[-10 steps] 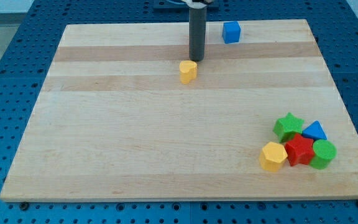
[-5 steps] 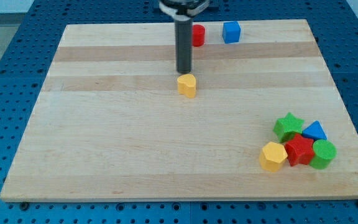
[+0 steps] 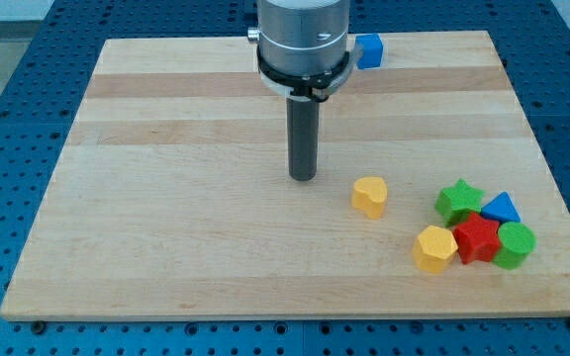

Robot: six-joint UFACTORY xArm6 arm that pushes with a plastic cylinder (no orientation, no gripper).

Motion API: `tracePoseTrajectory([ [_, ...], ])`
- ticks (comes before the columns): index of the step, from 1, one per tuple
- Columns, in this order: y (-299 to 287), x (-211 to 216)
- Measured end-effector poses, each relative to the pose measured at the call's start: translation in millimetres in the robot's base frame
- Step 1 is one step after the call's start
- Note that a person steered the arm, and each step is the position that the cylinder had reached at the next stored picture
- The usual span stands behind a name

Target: Push the yellow heart to the group of blocks

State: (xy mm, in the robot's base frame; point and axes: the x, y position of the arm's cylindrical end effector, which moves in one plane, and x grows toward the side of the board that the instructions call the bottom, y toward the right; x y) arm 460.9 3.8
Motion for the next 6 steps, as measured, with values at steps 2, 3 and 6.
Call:
tracePoseTrajectory([
  [2,122.5,30.2],
  [3,120.1,33.4],
  [6,10.9,42.8],
])
